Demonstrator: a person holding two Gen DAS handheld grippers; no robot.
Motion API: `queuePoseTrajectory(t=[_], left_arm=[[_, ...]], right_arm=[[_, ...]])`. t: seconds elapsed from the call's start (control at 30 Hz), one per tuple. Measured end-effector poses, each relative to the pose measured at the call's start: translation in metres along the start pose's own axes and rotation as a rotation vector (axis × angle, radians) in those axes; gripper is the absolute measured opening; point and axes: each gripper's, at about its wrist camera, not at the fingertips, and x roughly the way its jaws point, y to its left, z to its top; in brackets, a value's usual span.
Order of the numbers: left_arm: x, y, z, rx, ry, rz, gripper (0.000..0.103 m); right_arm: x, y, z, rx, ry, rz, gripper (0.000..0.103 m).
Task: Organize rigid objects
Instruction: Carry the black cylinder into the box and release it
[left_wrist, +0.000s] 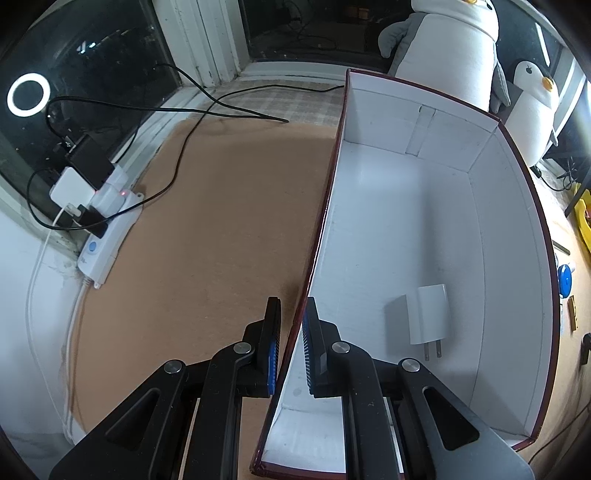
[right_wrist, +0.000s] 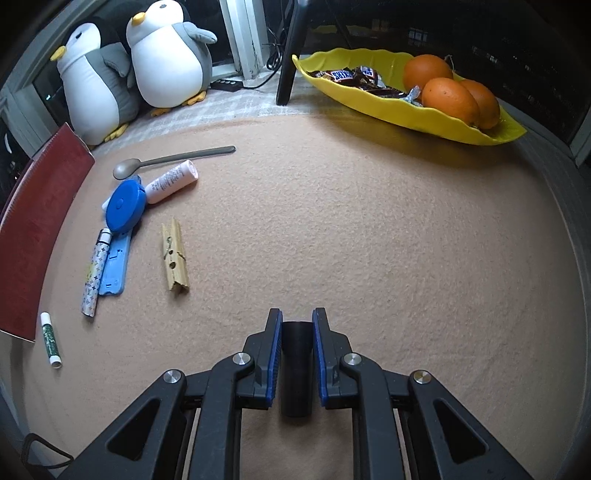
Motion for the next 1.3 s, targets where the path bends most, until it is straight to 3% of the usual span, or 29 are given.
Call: queuePoseTrajectory(t=[0.33,0.53,0.73,1.0,1.3], left_arm=[[0.001,0.003,-0.002,-0.007,-0.014,-0.039,0.01],[0.0,0.008,-0.007,-0.012,-0.026,-0.076,0.009],[-0.002,0.016,-0.016,-0.028,-0.031,-0.124,0.009],[-0.002,0.023,-0.021,-0.031,-0.051,-0.155,0.007],[0.0,0.026,-0.022,-0.033,-0.052,-0.178,0.007]], right_arm=[[-0.058,0.05,0.027,-0.051,-0.118,0.048,0.014],[-0.104,0.123,0.061,-0.161,-0.199,0.148,0.015],[-0.119,0.216,0.076,-0.276,-0.225,0.282,0.015],[-0.1,0.327,0.074,-0.391,-0.18,0.384,0.015],[-0.059,0.39,0.056,-0.442,-0.085,0.402,0.015]])
